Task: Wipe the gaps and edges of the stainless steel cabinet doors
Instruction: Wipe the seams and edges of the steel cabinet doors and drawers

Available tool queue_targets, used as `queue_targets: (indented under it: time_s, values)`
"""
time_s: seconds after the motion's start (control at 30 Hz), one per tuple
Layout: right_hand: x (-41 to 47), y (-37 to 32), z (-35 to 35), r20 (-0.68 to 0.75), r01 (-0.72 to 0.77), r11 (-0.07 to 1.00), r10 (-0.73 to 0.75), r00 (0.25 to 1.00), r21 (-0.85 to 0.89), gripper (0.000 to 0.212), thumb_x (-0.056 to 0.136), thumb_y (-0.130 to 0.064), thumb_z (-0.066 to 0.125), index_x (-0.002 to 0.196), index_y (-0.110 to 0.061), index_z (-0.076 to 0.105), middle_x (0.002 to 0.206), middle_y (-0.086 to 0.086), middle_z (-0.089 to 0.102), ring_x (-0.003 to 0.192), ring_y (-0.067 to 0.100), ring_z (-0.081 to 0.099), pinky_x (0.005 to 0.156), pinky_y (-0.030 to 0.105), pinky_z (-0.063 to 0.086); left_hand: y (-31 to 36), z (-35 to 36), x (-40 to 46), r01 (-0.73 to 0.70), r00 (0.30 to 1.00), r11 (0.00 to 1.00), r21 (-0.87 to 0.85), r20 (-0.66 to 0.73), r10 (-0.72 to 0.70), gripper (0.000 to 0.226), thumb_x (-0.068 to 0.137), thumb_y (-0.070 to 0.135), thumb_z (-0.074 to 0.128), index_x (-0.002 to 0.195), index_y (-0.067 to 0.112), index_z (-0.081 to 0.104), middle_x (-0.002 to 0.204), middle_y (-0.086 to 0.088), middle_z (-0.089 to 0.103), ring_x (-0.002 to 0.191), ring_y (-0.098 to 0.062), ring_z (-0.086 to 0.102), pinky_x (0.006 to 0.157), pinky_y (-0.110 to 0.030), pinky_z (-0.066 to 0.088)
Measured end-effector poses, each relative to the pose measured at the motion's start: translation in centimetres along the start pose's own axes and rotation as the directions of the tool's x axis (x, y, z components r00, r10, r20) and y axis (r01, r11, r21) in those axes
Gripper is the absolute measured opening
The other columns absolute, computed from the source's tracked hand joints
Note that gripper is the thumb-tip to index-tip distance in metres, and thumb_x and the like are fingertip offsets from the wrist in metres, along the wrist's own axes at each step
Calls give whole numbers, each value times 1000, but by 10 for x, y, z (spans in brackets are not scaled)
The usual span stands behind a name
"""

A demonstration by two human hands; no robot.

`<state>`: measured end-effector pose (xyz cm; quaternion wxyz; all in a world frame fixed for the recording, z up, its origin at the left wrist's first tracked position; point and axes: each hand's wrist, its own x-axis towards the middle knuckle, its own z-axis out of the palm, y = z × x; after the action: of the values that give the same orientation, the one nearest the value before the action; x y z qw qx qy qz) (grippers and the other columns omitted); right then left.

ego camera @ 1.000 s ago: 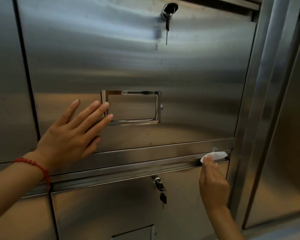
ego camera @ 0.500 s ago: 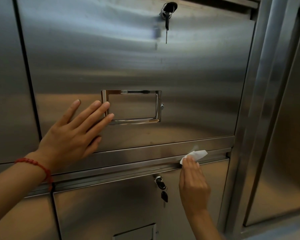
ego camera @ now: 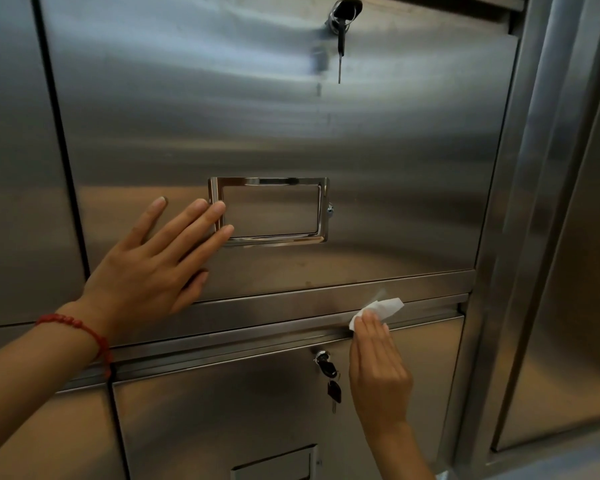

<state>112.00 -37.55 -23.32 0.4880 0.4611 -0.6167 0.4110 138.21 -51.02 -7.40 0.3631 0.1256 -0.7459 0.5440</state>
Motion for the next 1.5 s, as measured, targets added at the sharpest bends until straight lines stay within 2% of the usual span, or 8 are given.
queue_targets:
  time_s: [0.13,0.33,0.4,0.53,0.67,1.13,1.37,1.5]
  values:
    - [1,6,-3,31,28,1000,-28,999,-10,34,69,2,78,102,7,70,107,22,67,97,33,67,81,46,54,0,-1,0,4,1000,1000,-5,-2,-4,55,95,30,35,145,8,32,152,-17,27,140,-31,25,111,-54,22]
    - [5,-9,-2,-19,-16,1000,17,1000,27,29,93,-10,48,102,7,70,106,21,67,97,32,67,80,45,55,1,0,0,2,1000,1000,-11,-11,-2,55,94,30,36,145,8,32,152,-17,27,140,-30,25,111,-54,22]
    - [4,-19,-3,-14,10,999,-9,1000,48,21,87,-6,60,102,6,70,107,20,67,99,31,66,81,44,55,0,0,0,1,1000,1000,-9,-13,-1,56,94,30,36,145,8,32,152,-17,27,140,-31,25,111,-54,21]
    - [4,-38,-3,1,17,996,-18,1000,89,34,68,1,81,100,6,71,107,18,68,99,28,67,79,41,57,0,0,0,-1,1000,1000,-9,-14,1,56,94,30,36,145,8,32,152,-17,27,140,-31,25,111,-53,21]
    - [5,-54,-2,-40,39,994,-35,999,106,24,77,-4,66,99,5,72,106,17,68,99,27,67,79,39,57,1,0,1,-1,1000,1000,-3,-18,1,55,94,30,37,145,8,33,151,-17,28,139,-30,27,111,-53,23]
    - [0,-106,4,-89,147,978,-135,987,150,19,85,-5,60,98,-1,73,108,14,69,104,22,65,86,34,55,-1,0,0,-4,1000,1000,-4,-1,4,54,95,30,34,145,9,33,151,-17,27,140,-30,26,111,-53,22]
    - [0,-122,4,-116,196,963,-176,977,186,28,98,-6,46,97,-3,74,107,14,69,104,22,65,86,33,55,-2,0,0,-11,1000,1000,-2,10,11,55,95,31,33,145,9,32,152,-17,27,140,-31,24,111,-53,21]
    - [1,-111,2,-73,237,952,-227,971,195,20,85,-6,62,100,-2,73,110,14,68,108,21,63,88,34,54,-2,0,0,-15,1000,1000,-3,12,16,54,95,31,34,145,9,33,151,-17,27,140,-31,25,112,-53,20]
